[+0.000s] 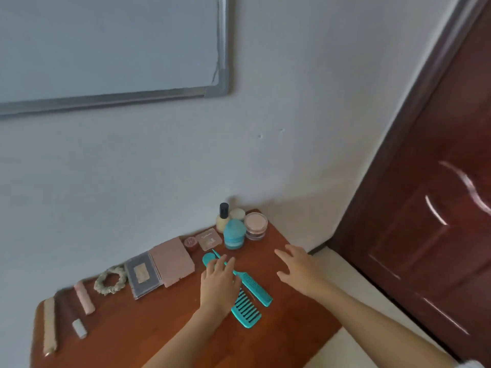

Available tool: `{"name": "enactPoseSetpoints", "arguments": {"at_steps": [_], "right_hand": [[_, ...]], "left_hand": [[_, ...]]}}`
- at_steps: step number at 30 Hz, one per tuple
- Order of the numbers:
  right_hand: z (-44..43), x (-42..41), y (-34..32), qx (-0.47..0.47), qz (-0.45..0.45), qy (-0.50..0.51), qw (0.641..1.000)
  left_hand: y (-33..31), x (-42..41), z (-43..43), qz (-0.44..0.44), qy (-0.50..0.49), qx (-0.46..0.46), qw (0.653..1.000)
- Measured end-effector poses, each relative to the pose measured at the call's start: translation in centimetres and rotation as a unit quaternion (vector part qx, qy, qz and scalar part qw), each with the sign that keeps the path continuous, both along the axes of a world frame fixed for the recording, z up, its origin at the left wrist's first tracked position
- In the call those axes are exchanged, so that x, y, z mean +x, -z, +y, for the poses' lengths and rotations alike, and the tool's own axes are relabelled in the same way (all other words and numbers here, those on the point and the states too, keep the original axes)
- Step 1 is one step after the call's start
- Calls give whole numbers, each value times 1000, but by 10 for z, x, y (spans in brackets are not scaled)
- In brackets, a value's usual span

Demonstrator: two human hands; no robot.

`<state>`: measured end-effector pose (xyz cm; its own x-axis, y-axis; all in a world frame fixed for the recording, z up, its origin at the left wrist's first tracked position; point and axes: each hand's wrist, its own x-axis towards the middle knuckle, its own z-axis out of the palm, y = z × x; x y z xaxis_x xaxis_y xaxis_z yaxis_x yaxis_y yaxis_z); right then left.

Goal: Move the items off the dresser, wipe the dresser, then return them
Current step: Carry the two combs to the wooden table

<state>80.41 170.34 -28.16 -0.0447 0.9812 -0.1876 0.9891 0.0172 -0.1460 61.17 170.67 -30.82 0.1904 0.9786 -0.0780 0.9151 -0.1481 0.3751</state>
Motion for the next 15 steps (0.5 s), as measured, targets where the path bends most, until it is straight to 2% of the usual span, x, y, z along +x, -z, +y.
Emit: {"name": "enactPoseSetpoints", "arguments": {"at_steps": [7,15], "right_hand": [[-97,68,-11,12,4,159,987],[-262,154,-34,49,-25,345,937]], "left_hand": [[-20,79,-31,-35,163,23,986],[-45,205,-116,-28,358,70,931]]}}
